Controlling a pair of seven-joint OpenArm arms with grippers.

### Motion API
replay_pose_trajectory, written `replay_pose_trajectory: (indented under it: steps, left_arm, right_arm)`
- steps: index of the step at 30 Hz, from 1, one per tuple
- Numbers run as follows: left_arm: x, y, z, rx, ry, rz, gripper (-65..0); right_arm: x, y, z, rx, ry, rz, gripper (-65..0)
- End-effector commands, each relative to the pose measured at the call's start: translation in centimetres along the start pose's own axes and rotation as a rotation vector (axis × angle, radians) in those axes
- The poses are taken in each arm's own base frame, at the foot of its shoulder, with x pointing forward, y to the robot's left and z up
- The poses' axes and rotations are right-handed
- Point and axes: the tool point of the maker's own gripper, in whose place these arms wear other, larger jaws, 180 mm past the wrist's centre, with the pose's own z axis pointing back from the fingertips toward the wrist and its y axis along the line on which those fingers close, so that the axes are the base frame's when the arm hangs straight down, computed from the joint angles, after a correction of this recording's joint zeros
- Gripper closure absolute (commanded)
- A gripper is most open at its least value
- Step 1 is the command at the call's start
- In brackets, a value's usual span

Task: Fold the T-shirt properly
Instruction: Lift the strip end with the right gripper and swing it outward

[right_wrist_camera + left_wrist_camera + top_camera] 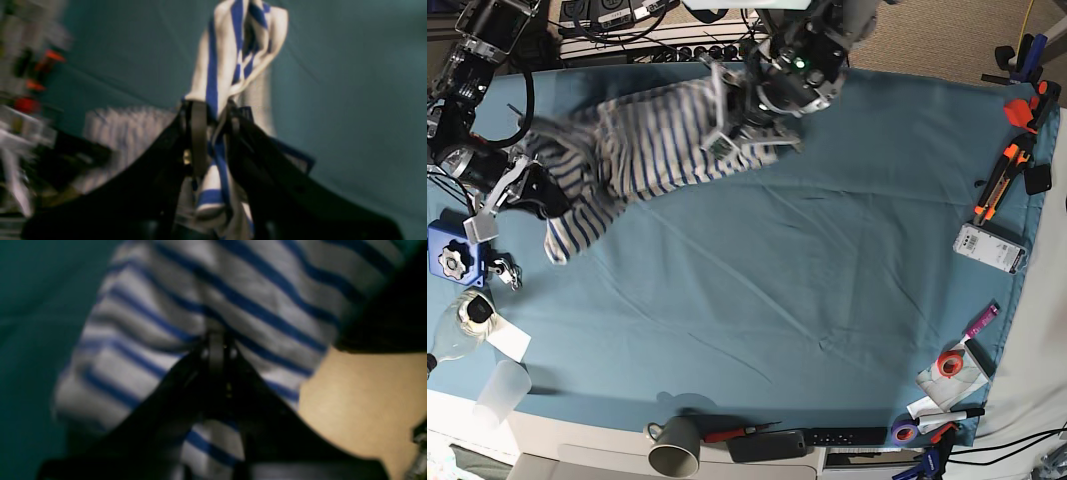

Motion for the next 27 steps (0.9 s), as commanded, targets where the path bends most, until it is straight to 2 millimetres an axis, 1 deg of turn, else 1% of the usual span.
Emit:
replay_pose_trajectory:
  steps: [1, 4, 10, 14, 17, 18, 20, 22, 24, 26, 27]
  left_arm:
    - [2.0, -0.9, 0.2, -0.027, -0.063, 0.007, 0.0]
    - [3.1, -1.4, 0.1, -0.036, -0.088, 0.019, 0.0]
    - [4.1, -0.4, 0.5, -0.004, -0.096, 0.03, 0.0]
    - [5.4, 0.2, 2.1, 0.033, -0.133, 0.063, 0.0]
    - [5.8, 1.0, 3.5, 0.094, -0.149, 0.074, 0.0]
    - [5.7, 1.2, 4.0, 0.122, -0.15, 0.072, 0.0]
    - [4.5, 1.6, 4.6, 0.169, -0.109, 0.069, 0.0]
    - [2.4, 1.8, 4.9, 0.203, -0.035, 0.067, 0.0]
    - [0.4, 2.1, 5.0, 0.233, 0.031, 0.057, 0.0]
    - [-1.0, 2.6, 5.3, 0.264, 0.074, 0.04, 0.0]
    - [-1.4, 2.9, 5.4, 0.28, 0.086, 0.03, 0.0]
  right_arm:
    - [2.5, 1.2, 0.5, 0.057, -0.089, 0.027, 0.0]
    - [2.7, 1.4, 0.6, 0.068, -0.098, 0.026, 0.0]
    - [2.7, 1.4, 0.6, 0.068, -0.097, 0.027, 0.0]
    - [2.7, 1.4, 0.6, 0.068, -0.097, 0.026, 0.0]
    - [2.7, 1.4, 0.6, 0.068, -0.097, 0.027, 0.0]
    - [2.7, 1.4, 0.6, 0.068, -0.097, 0.027, 0.0]
    - [2.8, 1.4, 0.6, 0.068, -0.099, 0.028, 0.0]
    - [3.0, 1.4, 0.5, 0.069, -0.104, 0.031, 0.0]
    - [3.6, 1.5, 0.5, 0.07, -0.118, 0.042, 0.0]
    - [4.2, 1.1, 0.4, 0.053, -0.12, 0.059, 0.0]
    - [4.4, 0.9, 0.4, 0.039, -0.119, 0.07, 0.0]
